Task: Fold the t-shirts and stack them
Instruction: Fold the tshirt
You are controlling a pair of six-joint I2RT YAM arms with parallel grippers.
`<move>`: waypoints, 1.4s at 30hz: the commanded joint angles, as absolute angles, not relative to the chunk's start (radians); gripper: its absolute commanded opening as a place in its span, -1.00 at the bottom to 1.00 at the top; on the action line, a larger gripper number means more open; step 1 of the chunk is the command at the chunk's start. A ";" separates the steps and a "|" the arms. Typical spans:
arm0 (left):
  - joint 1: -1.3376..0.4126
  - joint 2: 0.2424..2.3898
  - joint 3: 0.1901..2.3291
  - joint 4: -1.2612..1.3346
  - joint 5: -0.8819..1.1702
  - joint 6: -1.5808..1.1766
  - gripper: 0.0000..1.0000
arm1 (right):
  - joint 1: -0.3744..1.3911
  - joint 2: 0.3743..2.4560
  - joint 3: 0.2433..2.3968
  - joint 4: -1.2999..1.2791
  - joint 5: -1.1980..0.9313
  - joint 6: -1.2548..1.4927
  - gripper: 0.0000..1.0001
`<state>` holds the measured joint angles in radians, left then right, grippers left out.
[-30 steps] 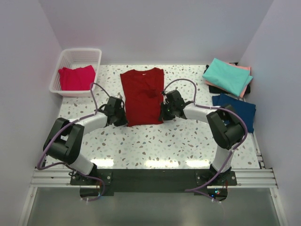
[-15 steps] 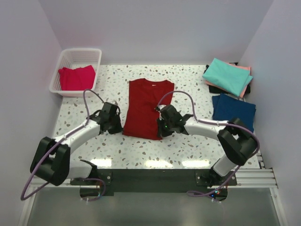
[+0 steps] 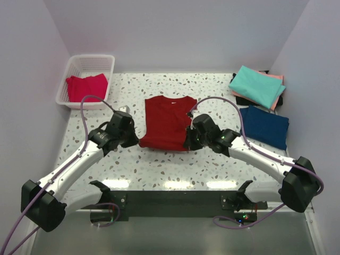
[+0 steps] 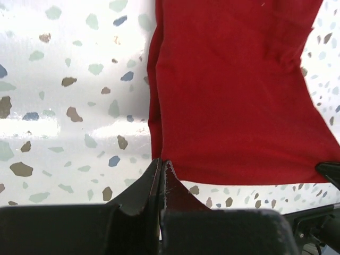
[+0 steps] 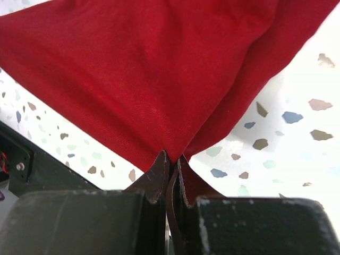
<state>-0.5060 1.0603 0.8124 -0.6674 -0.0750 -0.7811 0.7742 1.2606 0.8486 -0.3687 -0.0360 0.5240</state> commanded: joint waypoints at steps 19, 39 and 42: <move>-0.477 1.567 1.409 -0.646 -0.440 -0.632 -1.00 | 0.603 1.512 1.241 -0.411 0.276 0.457 -1.00; -0.350 2.247 2.066 -0.686 -0.368 -0.509 -1.00 | 0.472 2.126 1.857 -0.463 0.255 0.411 -1.00; -0.333 2.276 2.060 -0.657 -0.322 -0.486 -1.00 | 0.463 2.180 1.905 -0.480 0.255 0.413 -1.00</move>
<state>-0.3710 2.2597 2.0274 -0.6815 -0.3588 -0.5327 0.4824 2.1460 1.8080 -0.4366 0.2188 0.4282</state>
